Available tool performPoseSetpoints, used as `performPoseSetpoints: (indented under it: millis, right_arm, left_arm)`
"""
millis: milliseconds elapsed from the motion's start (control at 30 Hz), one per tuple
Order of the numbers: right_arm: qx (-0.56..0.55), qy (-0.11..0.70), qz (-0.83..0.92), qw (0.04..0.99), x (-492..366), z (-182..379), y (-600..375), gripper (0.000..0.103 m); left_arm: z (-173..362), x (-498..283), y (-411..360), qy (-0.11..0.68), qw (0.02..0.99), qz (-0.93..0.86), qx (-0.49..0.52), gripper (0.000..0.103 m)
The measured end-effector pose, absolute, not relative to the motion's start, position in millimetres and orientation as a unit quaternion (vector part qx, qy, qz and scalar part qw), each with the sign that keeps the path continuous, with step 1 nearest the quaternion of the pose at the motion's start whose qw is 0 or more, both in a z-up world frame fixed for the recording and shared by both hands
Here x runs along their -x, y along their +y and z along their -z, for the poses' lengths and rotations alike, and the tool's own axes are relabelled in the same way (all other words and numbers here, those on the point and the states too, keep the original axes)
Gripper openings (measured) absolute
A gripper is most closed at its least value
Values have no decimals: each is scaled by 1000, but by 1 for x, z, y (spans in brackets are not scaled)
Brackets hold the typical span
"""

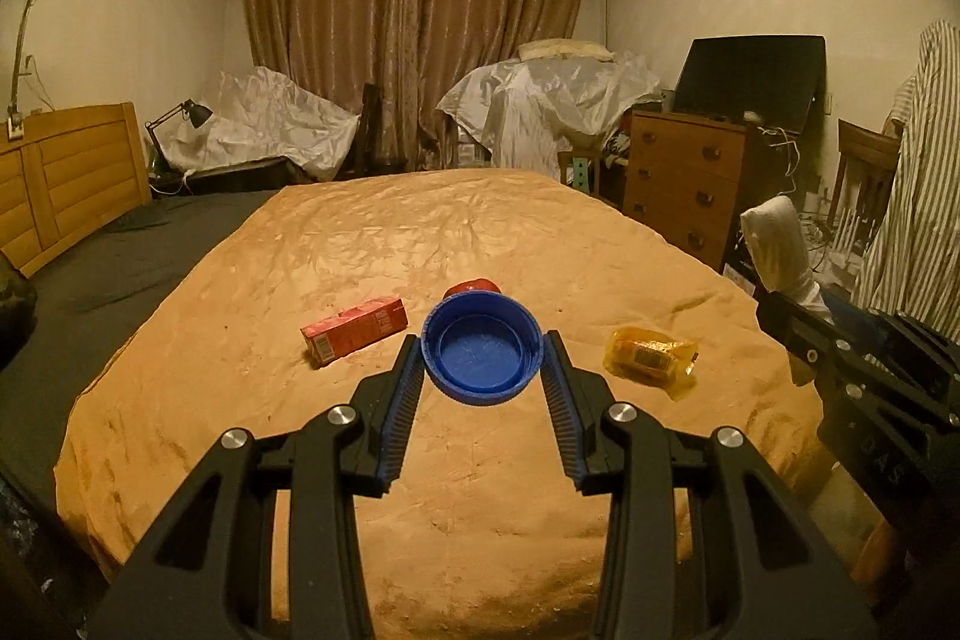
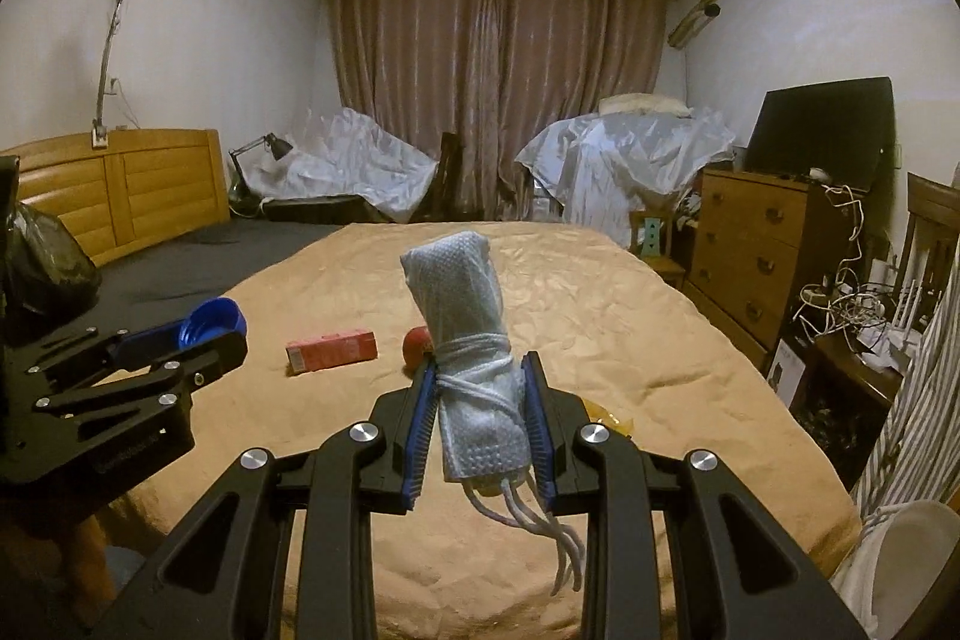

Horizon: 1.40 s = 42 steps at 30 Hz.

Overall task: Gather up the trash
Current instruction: 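Carry the cap and bundle with both tools over the white bucket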

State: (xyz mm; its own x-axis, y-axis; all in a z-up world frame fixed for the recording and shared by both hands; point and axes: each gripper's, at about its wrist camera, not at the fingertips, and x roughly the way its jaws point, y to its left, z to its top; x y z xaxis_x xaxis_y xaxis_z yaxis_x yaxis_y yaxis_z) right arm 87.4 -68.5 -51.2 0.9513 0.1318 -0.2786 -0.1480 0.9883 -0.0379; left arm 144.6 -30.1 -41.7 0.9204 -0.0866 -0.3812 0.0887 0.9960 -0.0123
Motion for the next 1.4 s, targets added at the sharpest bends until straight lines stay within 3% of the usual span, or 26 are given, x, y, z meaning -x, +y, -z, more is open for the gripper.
performPoseSetpoints:
  millis: [667, 1400]
  right_arm:
    - [24, 157, -34, 987, -85, 43, -115, 29]
    - [11, 167, 106, 980, -22, 20, -278, 29]
  left_arm:
    - [37, -151, -65, 197, 977, 82, -15, 39]
    - [20, -159, -220, 190, 954, 225, -51, 39]
